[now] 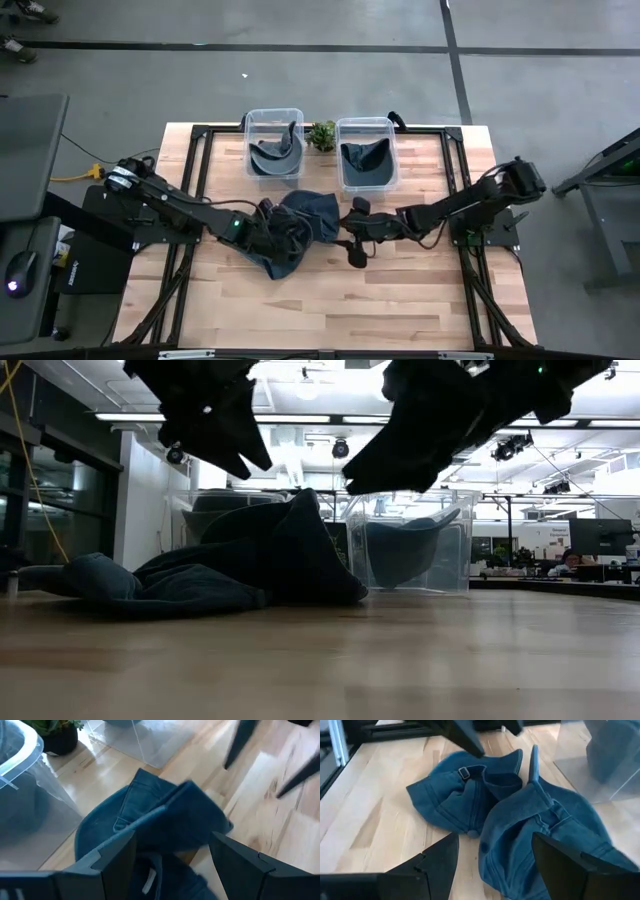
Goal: Pick & Place hat
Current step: Put the top blue cap into the right transparent bin
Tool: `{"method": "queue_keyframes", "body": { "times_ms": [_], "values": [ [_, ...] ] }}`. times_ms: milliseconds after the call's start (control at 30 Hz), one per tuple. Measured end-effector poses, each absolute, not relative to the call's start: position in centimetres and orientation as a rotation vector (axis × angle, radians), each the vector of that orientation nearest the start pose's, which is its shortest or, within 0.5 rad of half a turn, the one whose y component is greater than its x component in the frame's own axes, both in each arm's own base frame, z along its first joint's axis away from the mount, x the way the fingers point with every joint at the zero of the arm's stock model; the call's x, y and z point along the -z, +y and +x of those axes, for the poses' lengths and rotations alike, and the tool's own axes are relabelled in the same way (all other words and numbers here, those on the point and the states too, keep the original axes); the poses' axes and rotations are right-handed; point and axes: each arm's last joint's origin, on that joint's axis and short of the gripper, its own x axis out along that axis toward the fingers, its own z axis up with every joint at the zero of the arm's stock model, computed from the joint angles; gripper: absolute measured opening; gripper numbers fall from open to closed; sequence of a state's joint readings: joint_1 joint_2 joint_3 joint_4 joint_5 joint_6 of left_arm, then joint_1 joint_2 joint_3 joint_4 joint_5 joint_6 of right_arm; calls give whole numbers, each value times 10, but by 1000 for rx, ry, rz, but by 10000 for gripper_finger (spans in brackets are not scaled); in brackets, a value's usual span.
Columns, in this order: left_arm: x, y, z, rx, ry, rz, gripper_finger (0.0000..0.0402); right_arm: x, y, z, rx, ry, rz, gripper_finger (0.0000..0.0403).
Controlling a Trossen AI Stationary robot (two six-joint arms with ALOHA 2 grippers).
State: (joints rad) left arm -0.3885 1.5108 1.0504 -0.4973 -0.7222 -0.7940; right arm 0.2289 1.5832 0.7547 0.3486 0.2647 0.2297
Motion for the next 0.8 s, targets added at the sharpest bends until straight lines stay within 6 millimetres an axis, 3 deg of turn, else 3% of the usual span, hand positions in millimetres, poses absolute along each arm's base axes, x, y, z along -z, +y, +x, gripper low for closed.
{"method": "queue_keyframes", "body": {
  "times_ms": [367,800],
  "values": [
    [-239,-115,278,-565,615,-173,247,-166,62,322,145,438,191,246],
    [-238,-114,277,-573,624,-168,247,-146,52,334,138,420,269,246]
  ]
}}
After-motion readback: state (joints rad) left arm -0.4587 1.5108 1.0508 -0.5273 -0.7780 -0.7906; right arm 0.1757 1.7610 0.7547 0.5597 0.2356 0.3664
